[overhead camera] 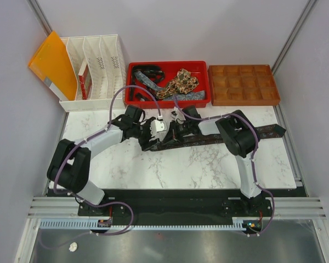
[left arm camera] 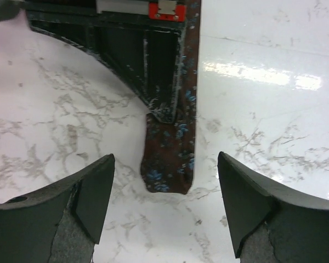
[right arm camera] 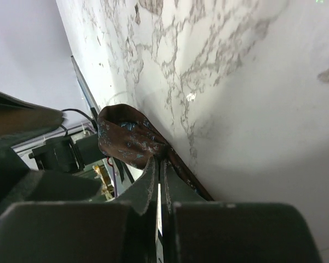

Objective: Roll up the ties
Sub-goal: Roll the tie at the center of the board.

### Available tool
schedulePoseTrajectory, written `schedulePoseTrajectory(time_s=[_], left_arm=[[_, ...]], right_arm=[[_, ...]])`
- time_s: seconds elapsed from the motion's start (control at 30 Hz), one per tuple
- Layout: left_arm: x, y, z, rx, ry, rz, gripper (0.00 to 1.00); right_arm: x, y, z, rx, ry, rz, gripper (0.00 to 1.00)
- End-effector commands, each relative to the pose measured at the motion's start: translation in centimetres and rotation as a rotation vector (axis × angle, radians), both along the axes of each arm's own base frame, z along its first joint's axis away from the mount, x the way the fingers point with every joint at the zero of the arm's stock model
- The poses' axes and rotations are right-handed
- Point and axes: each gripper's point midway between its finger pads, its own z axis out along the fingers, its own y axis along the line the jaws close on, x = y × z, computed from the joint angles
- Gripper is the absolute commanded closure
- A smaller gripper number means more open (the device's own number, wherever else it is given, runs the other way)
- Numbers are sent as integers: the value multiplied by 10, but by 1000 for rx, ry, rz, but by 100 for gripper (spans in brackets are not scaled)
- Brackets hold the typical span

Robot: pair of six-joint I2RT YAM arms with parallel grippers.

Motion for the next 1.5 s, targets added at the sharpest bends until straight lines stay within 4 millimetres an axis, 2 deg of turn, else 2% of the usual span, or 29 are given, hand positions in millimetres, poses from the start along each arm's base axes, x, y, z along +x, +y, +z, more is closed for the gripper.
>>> schedulePoseTrajectory(time_s=[0.0,0.1,0.27,0.47,0.57,0.7,0.8,0.97,1.0,1.03,1.07,1.17,1.3,1.33,1.47], left_arm=[[-7,-16,-4,-62,171,70,17],[6,-15,-14,-13,200,123,16],[11,-7,-39,101,208,167,18],[10,-3,-47,124,199,148,21],[10,-10,-44,97,203,120,23],[17,-14,-43,83,227,170,23],[12,-18,-43,61,243,159,25],[-1,-17,-49,50,269,150,28],[-6,-14,-52,54,273,151,28],[-7,-13,-48,48,264,154,28],[-9,-11,-46,47,257,157,27],[-14,-5,-41,44,225,170,25],[-20,5,-44,56,214,213,25],[-21,6,-42,53,193,198,25],[-22,5,-43,37,135,152,25]], right_arm=[[17,-9,-10,-71,-43,12,100],[9,-10,-18,-79,11,38,100],[2,-13,-24,-67,44,60,100],[5,-15,-27,-56,75,54,100],[3,-14,-32,-48,95,55,100],[-4,-17,-35,-48,119,54,100],[-10,-20,-35,-42,118,60,100],[-25,-30,-48,-76,149,52,100],[-22,-28,-46,-62,137,39,100],[-24,-31,-50,-74,143,25,100],[-20,-29,-43,-63,105,20,100],[-16,-28,-42,-53,66,-2,100],[-7,-25,-48,-36,30,-54,100],[-8,-26,-50,-33,34,-68,100],[8,-20,-53,-10,-29,-97,100]])
